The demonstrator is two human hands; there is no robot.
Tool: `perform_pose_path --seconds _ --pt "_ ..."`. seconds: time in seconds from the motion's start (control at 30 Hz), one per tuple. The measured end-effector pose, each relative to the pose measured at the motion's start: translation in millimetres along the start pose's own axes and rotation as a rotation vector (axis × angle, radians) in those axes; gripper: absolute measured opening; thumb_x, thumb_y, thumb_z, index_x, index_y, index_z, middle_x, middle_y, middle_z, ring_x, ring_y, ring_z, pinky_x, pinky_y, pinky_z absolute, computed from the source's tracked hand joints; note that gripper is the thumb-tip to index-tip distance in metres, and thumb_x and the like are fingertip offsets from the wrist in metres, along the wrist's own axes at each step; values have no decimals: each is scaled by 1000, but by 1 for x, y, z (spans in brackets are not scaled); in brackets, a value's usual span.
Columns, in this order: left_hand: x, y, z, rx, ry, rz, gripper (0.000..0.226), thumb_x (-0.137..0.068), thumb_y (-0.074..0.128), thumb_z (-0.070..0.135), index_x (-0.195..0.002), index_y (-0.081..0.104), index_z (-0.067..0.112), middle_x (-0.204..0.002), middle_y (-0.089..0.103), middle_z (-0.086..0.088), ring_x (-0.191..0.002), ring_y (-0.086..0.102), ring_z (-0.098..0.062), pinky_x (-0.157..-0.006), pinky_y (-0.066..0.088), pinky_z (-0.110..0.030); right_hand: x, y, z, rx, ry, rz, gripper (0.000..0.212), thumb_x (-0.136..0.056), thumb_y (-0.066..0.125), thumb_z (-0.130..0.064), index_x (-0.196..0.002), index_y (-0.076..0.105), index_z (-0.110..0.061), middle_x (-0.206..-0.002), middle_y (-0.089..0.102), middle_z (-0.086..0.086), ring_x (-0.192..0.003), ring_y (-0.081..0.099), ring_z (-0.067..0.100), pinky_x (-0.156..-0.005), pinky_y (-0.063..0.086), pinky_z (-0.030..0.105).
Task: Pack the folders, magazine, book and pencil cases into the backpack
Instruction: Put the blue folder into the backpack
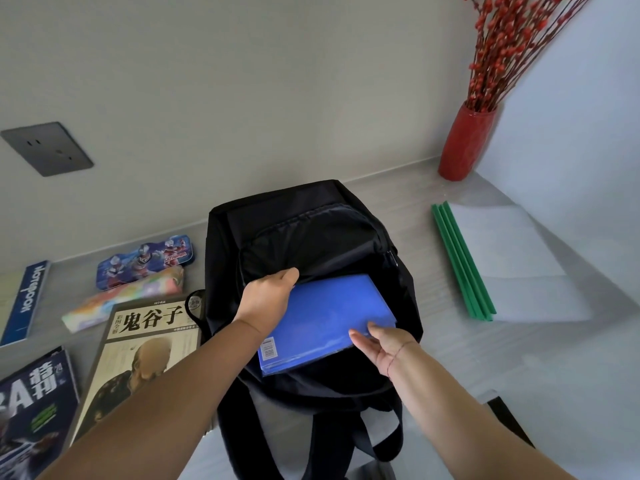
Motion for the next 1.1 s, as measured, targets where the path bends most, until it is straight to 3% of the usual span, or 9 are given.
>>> perform_pose_path --seconds 0.13,0.27,0.37,0.47,0.57,0.63,0.7,0.8,1.1 --pt "-2 -5 1 -12 38 44 26 -66 76 -9 -66 53 2 -47 47 -9 -37 25 -18 -36 28 -20 -6 9 -5 39 -29 3 37 -94 52 -2 -128 44 11 -124 56 29 -105 64 36 -82 52 40" --pt "-5 11 -8 -44 -114 -77 10 -86 60 -1 -89 53 5 -67 52 -6 -53 39 -17 -47 33 -28 -4 18 -15 58 -61 -58 8 -94 50 2 -98 52 9 -102 57 27 -92 64 37 -86 49 44" --pt "-6 18 -5 -45 -196 -131 22 -88 55 5 -108 48 12 -99 59 -2 -92 56 -19 -84 43 -25 4 15 -26 231 -40 -122 6 -94 49 3 -99 49 6 -95 53 27 -81 63 37 -84 50 46" --pt "-13 20 21 -19 -199 -186 50 -94 52 32 -137 34 15 -151 32 -3 -142 24 -21 -119 14 -35 13 3 -51 662 -72 -124 8 -94 50 -4 -99 50 2 -91 58 23 -75 65 30 -67 57 38" --pt "-31 17 66 62 -140 -206 68 -94 45 46 -148 16 16 -160 8 0 -147 5 -17 -121 3 -36 15 -3 -94 950 -352 -52 11 -91 50 -6 -85 57 -13 -81 59 6 -69 60 16 -56 52 25" --pt "-52 15 102 159 -83 -167 73 -94 43 49 -150 11 16 -160 8 0 -147 3 -16 -121 2 -36 13 -6 -130 1080 -645 24 17 -89 55 -12 -104 60 -16 -101 56 0 -92 58 16 -78 48 28" --pt "-76 15 135 237 -43 -142 74 -93 44 50 -150 11 15 -159 12 -2 -147 6 -17 -121 3 -36 8 -11 -159 1165 -802 93 48 -88 60 -21 -134 47 -19 -131 49 -1 -125 46 18 -103 39 33" --pt "-107 26 172 240 5 -154 74 -93 44 50 -150 11 15 -158 15 -4 -146 10 -19 -121 5 -37 -4 -27 -194 1249 -827 206 64 -87 61 -29 -144 34 -22 -150 35 3 -138 34 25 -113 30 40" --pt "-187 99 257 379 -57 -355 73 -92 47 48 -148 18 11 -153 27 -10 -141 25 -25 -117 19 -38 -52 -123 -294 1364 -649 493 65 -87 57 -39 -144 32 -24 -152 29 4 -136 33 30 -109 35 42"
Point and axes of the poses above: each hand's wrist, its own x-axis away from the middle knuckle, its own y-axis out of the palm, z = x × y, the point moved 4 cm from there along -x, towards the middle knuckle
